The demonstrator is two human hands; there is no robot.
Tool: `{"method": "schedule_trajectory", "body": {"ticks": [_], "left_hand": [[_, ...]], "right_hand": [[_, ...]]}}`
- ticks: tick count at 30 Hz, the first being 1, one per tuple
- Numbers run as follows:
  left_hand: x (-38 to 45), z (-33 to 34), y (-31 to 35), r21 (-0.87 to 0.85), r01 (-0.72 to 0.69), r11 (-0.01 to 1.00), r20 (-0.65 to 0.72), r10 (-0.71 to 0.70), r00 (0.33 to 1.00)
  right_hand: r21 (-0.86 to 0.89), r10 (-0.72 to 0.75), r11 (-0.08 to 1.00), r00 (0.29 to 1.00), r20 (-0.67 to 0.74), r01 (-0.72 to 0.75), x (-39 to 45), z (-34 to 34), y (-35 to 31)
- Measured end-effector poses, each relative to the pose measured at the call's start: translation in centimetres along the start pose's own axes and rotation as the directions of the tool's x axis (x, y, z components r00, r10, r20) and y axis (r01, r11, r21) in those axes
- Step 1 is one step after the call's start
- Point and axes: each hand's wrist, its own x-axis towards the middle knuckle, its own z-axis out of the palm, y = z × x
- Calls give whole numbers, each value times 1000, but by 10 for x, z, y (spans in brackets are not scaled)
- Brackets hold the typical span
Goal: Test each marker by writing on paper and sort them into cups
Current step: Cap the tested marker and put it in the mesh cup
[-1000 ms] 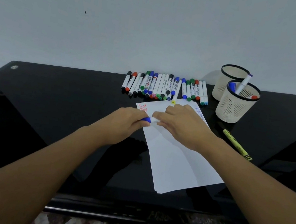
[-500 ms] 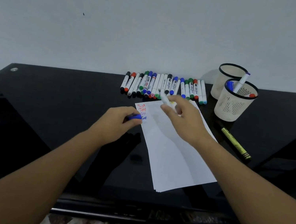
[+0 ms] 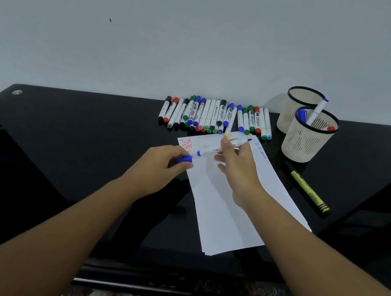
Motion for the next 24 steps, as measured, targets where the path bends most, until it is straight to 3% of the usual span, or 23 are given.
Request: {"method": "schedule_trajectory", "body": {"ticks": [3,8,13,18,21,24], "left_hand": [[2,2,-21,180,-4,984,28,-1,1000],[1,9,-37,210,-5,978,45,-4,999],[7,17,-38,289,-67,955,67,50,996],[5,21,-44,262,-72,962,13,71,997],[3,23,-46,273,-129,953,-4,135,991],[2,23,-46,267,-177,947,-23,190,981]], "right_hand": [[67,41,997,998,44,-44,4,-2,-2],[70,111,991,990,88,-117,9,-3,0],[-85,-91,991,989,119,102,7,-5,10],[-269,-148,935,944,296,231,3,-18,27],[-240,-174,933,920,352,268,7,-30,26],[-182,-226,938,920,319,293,10,-31,18]]}}
